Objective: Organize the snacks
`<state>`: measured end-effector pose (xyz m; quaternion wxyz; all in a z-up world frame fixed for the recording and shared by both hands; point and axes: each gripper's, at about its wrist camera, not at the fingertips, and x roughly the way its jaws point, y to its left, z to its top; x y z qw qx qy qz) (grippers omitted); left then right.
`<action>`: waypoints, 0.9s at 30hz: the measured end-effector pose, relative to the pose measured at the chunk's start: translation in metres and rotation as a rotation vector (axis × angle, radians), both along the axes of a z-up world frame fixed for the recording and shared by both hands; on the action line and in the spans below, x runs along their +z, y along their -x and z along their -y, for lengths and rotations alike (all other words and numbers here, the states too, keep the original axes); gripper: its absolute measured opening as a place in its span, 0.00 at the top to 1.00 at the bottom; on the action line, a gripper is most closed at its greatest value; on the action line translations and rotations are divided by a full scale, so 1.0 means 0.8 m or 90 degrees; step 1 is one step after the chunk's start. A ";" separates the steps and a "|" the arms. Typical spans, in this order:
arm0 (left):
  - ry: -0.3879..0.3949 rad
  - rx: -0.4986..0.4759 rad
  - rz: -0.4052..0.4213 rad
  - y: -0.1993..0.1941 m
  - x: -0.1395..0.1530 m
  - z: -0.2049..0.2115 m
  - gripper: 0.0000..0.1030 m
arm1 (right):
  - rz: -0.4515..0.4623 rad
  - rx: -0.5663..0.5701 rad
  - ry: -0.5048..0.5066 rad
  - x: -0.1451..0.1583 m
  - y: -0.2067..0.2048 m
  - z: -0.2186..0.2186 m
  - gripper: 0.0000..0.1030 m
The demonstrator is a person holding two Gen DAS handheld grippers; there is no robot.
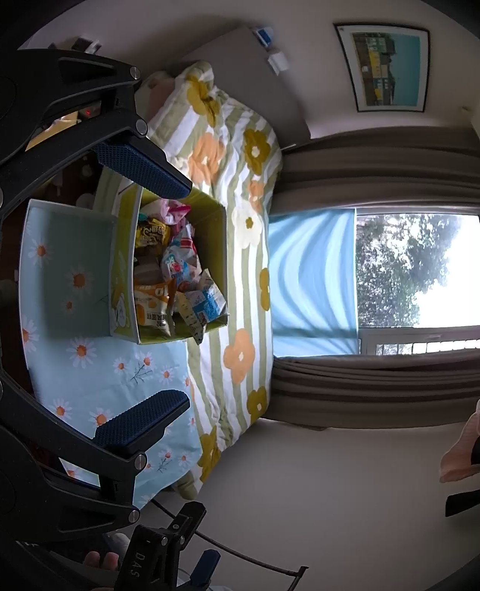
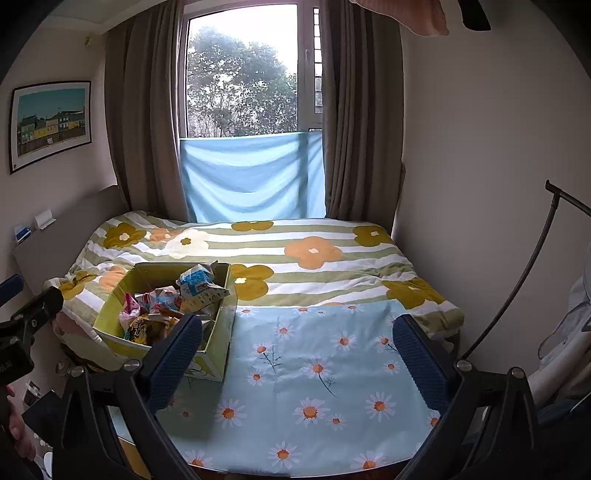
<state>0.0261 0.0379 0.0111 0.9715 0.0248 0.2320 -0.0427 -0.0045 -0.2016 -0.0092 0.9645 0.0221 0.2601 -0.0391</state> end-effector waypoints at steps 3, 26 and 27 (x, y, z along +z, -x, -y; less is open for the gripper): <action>0.000 0.001 -0.002 -0.002 -0.002 0.002 0.00 | -0.003 -0.002 0.001 0.000 -0.003 -0.001 0.00; -0.002 -0.002 -0.009 -0.007 -0.012 0.003 0.00 | -0.011 -0.008 -0.001 -0.005 -0.008 0.001 0.00; -0.003 -0.002 -0.010 -0.007 -0.012 0.003 0.00 | -0.011 -0.010 0.000 -0.006 -0.008 0.001 0.00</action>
